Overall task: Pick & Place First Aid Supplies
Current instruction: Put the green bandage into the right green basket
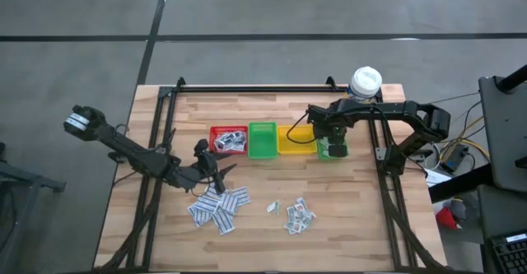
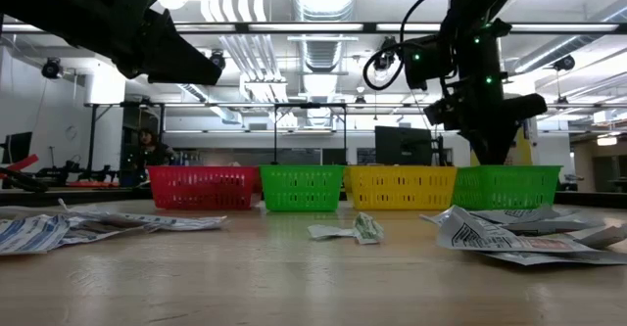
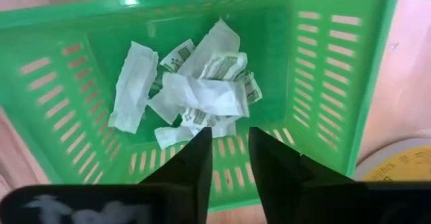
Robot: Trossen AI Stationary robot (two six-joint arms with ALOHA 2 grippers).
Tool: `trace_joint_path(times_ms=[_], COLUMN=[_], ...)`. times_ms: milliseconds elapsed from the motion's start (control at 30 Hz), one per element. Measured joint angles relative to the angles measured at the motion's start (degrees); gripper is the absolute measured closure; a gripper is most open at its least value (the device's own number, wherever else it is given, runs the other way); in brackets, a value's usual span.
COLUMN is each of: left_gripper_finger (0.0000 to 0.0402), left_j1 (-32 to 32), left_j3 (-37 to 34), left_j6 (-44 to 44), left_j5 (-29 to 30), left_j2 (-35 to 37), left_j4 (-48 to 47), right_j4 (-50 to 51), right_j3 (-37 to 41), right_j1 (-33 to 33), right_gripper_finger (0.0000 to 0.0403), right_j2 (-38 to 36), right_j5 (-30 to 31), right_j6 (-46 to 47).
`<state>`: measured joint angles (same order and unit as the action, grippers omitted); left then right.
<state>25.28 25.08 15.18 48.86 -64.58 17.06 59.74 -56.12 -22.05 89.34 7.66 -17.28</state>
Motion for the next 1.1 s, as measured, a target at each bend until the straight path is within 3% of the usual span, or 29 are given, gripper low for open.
trace_joint_path(times_ms=[333,533,667,867,1100], left_gripper_finger=[0.0221,0.0221,0.0221,0.0221,0.0221], left_j1=[0.0,0.0,0.0,0.01,0.0], left_j3=[0.0,0.0,-0.02,-0.04,-0.04], left_j6=[-0.18,-0.35,-0.39,-0.42,-0.43], left_j5=[0.02,0.02,0.02,0.02,0.02], left_j2=[0.0,0.0,0.0,0.0,0.0], left_j4=[0.0,-0.09,-0.13,-0.17,-0.22], right_j4=[11.11,11.42,7.84,1.65,-12.58], right_j3=[-7.75,-11.4,-12.14,-11.96,-11.95], right_j1=[0.37,2.77,6.83,16.93,28.51], right_gripper_finger=[0.0293,0.0304,0.0312,0.0324,0.0335], right_j2=[-0.11,-1.59,-3.03,-3.57,-2.31], right_j5=[-1.23,-15.89,-23.02,-23.19,-22.7], right_j6=[7.74,10.07,12.88,16.03,17.58])
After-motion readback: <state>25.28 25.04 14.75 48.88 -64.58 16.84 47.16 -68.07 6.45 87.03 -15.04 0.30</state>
